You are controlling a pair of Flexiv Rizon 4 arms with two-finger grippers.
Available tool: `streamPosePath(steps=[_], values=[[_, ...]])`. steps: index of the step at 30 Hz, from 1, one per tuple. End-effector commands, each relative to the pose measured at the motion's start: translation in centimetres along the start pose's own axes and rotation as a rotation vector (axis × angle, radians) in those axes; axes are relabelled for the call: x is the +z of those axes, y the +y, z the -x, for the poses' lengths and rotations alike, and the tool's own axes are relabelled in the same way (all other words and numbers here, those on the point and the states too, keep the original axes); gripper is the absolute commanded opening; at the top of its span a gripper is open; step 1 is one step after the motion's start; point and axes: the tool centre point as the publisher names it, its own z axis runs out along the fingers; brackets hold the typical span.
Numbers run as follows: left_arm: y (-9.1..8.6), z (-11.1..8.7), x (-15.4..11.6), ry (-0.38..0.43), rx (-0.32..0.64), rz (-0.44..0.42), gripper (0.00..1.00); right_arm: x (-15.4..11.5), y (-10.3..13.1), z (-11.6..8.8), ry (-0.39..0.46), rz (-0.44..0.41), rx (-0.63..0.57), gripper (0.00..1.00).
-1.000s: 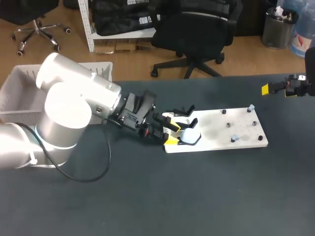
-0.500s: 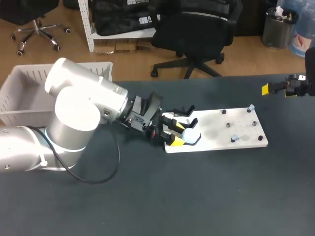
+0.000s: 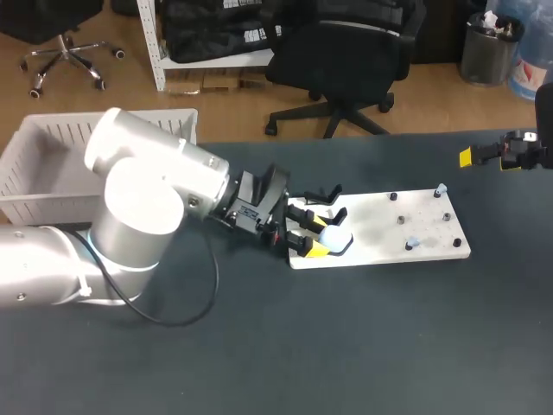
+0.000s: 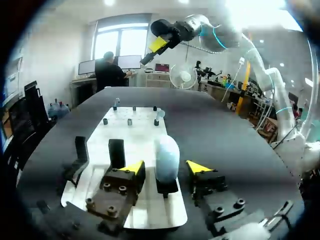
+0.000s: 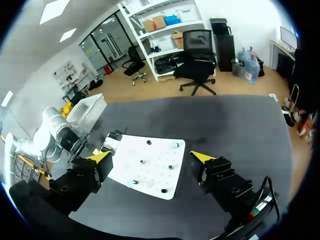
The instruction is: Pick up each earbud case from the left stands, insert the matching earbuds, close the lid, and place the case in the box.
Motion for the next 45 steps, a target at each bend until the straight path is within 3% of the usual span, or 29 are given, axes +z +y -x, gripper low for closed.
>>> streamPosePath(steps=[1,25,28,35,41,45], values=[[0.2,-0.2,0.4,0.000,-0.002,0.006,0.49,0.0,-0.1,0.0,0.001,0.002,-0.001,1.00],[0.9,0.1,1.0,-0.016,-0.004,0.029,0.43,0.0,-0.1,0.0,0.001,0.002,-0.001,1.00],[0.8,0.1,1.0,-0.020,-0.005,0.030,0.33,0.0,-0.1,0.0,0.001,0.002,-0.001,1.00],[0.4,0.1,0.7,-0.029,-0.004,0.027,0.30,0.0,-0.1,0.0,0.001,0.002,-0.001,1.00],[0.0,0.5,0.1,-0.056,-0.003,0.026,0.00,0.0,-0.1,0.0,0.001,0.002,-0.001,1.00],[-0.4,1.4,-1.1,-0.095,0.007,0.028,0.00,0.0,-0.1,0.0,0.001,0.002,-0.001,1.00]])
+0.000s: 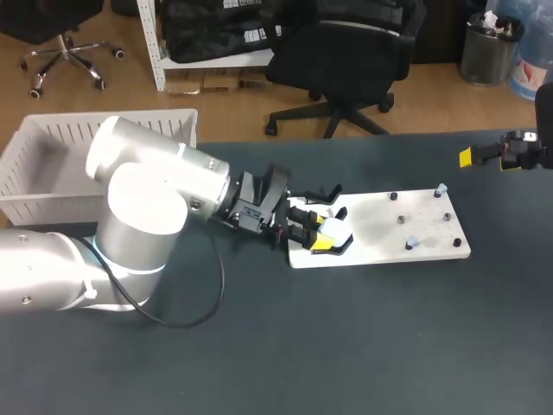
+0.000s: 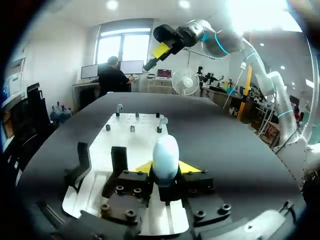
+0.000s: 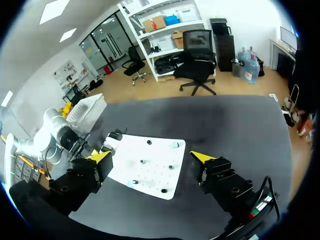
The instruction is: Pick up each earbud case from the left stands, insert the matching earbuds, close the lid, and place the case in the box.
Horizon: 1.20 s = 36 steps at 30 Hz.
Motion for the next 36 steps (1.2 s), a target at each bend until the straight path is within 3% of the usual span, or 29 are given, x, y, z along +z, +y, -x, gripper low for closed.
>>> streamPosePath(steps=[1,8,16,24,36], values=[[-0.8,0.6,-1.6,-0.042,0.010,0.010,0.00,0.0,-0.1,0.0,0.001,0.002,-0.001,1.00],[-1.9,4.7,-4.3,-0.169,0.048,0.016,0.00,0.0,-0.1,0.0,0.001,0.002,-0.001,1.00],[-3.2,9.7,-5.6,-0.325,0.081,0.023,0.00,0.0,-0.1,0.0,0.001,0.002,-0.001,1.00],[-4.8,11.1,-7.3,-0.373,0.073,0.025,0.00,0.0,-0.1,0.0,0.001,0.002,-0.001,1.00],[-4.8,11.1,-7.3,-0.373,0.073,0.025,0.00,0.0,-0.1,0.0,0.001,0.002,-0.001,1.00]])
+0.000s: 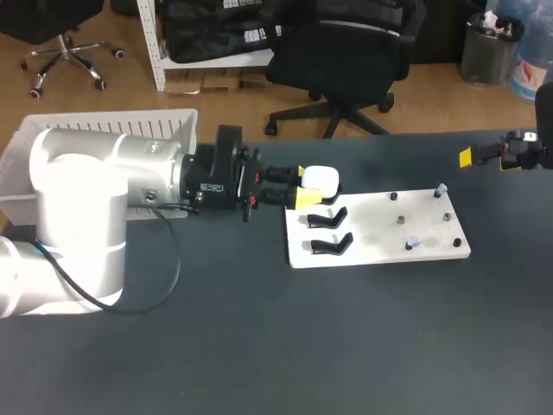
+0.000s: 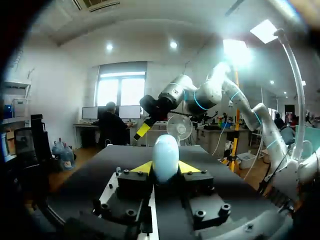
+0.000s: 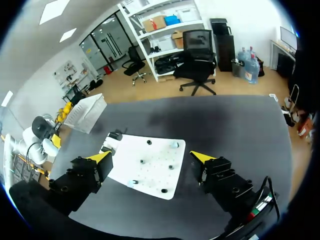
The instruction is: Pick up each earbud case from the left stands, insert the matching earbuds, close the lid, and place the case in the box.
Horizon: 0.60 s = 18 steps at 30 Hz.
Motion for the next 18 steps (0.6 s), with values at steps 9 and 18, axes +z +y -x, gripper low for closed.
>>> streamPosePath(steps=[9,18], values=[[-0.21,-0.09,0.10,-0.003,0.003,0.013,0.00,-0.02,-0.09,0.02,0.001,0.002,-0.001,1.00],[-0.61,-0.12,0.26,-0.008,0.018,0.033,0.00,-0.02,-0.09,0.02,0.001,0.002,-0.001,1.00]])
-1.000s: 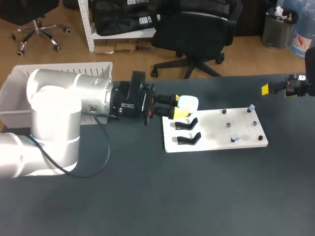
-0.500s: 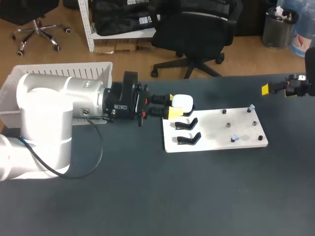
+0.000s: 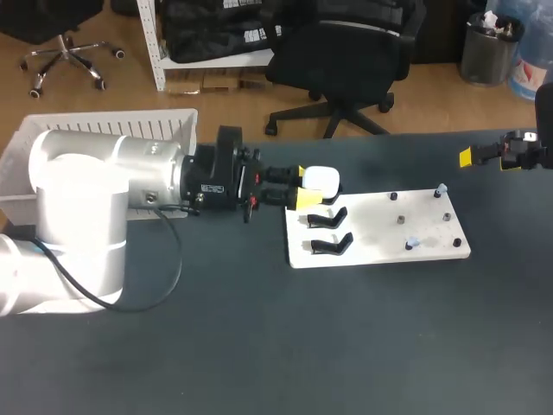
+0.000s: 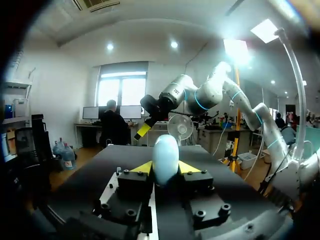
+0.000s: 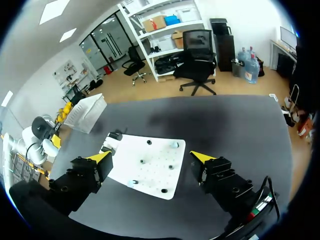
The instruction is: Pick up each earbud case from the left stands, insert the matching earbuds, close the lid, and place the case in the box.
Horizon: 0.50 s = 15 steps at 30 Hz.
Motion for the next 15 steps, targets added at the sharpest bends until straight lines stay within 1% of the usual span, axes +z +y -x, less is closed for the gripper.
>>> streamPosePath(steps=[1,3,9,13,15], values=[[-0.7,-0.1,0.2,-0.012,0.026,0.031,0.00,-0.1,0.1,0.0,0.004,0.007,-0.002,1.00],[-1.0,-0.1,0.4,-0.033,0.039,0.035,0.00,-0.4,0.8,-0.4,0.006,0.016,-0.017,1.00],[-1.3,0.1,0.8,-0.048,0.073,0.021,0.00,-1.5,2.7,-1.4,-0.007,0.032,-0.061,1.00],[-1.2,0.2,1.1,-0.063,0.082,0.017,0.00,-2.9,4.6,-1.9,-0.019,0.053,-0.099,1.00],[-1.1,0.3,1.3,-0.069,0.083,0.015,0.00,-3.3,5.7,-2.4,-0.009,0.056,-0.131,1.00]])
